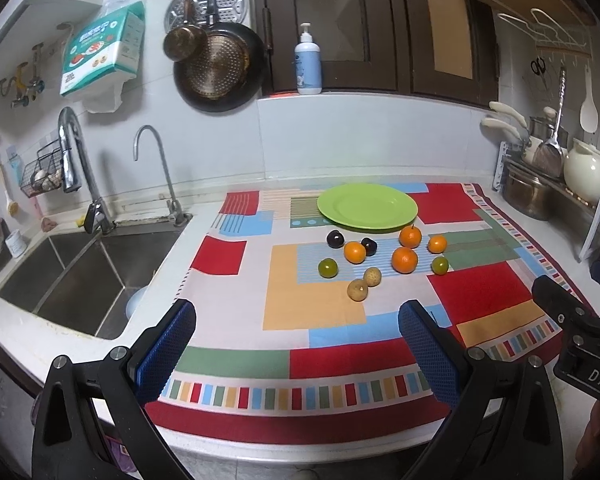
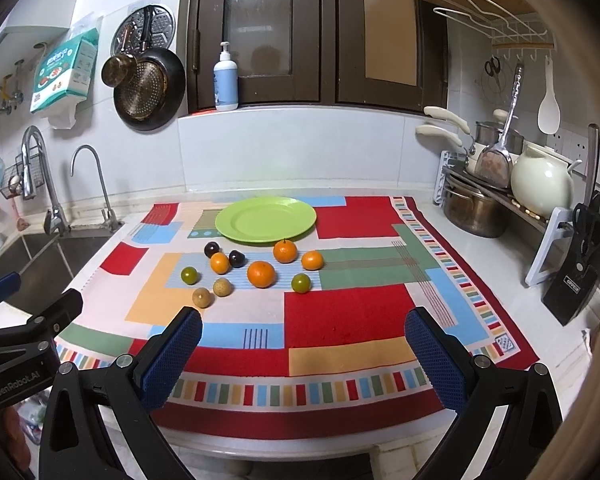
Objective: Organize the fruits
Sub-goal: 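Close the left gripper on the tan round fruit while the right gripper grasps the green-yellow fruit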
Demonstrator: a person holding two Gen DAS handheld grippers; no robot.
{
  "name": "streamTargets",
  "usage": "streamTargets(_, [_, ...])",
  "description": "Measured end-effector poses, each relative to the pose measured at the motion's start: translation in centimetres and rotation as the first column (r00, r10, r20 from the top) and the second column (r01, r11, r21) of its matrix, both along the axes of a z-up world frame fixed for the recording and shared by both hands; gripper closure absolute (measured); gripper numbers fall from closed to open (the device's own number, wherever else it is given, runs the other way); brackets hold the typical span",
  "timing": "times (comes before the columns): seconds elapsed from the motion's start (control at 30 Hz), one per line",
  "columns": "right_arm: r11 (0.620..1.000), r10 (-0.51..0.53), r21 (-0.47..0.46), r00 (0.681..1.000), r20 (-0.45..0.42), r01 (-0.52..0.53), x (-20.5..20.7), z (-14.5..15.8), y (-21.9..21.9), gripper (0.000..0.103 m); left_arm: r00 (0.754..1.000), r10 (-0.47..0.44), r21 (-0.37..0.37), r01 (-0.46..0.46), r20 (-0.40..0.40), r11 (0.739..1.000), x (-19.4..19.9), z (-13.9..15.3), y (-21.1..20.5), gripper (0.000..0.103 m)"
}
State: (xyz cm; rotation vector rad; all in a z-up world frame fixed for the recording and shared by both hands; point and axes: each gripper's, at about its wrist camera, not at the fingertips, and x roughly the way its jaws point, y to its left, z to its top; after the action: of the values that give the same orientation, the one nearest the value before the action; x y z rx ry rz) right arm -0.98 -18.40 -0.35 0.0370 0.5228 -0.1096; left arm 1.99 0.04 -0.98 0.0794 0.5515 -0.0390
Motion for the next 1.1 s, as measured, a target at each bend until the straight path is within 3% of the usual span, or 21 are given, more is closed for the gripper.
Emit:
streamTargets(0.37, [0.999, -0.02, -0.028, 0.998, -0.056, 0.018, 4.4, -1.7, 0.4, 0.001, 0.997, -0.065, 0.031, 0.066, -0.038, 0.997, 4.4, -1.8, -0.9, 0.018])
streamTargets(0.63, [0.998, -0.009, -0.064, 0.991, -0.131, 0.001, 8.9, -3.9, 2.3, 0.011, 0.981, -0.176, 0.064, 0.181, -0.083, 0.981, 8.5, -3.9, -1.4, 0.031])
streamTargets(0.9, [0.994, -0.083, -0.091, 0.978, -0.193, 0.067, 12.5, -5.4, 2.6, 0.018, 0.949, -0.283, 0.06, 0.294, -0.141, 0.954, 11.8, -5.7, -1.9, 0.038])
streamTargets(1.1, [0.994, -0.075, -0.092, 0.97, -0.229, 0.056, 14.3, -6.5, 2.5, 0.026, 0.942, -0.281, 0.052, 0.294, -0.182, 0.954, 13.0, -7.3, -3.5, 0.043])
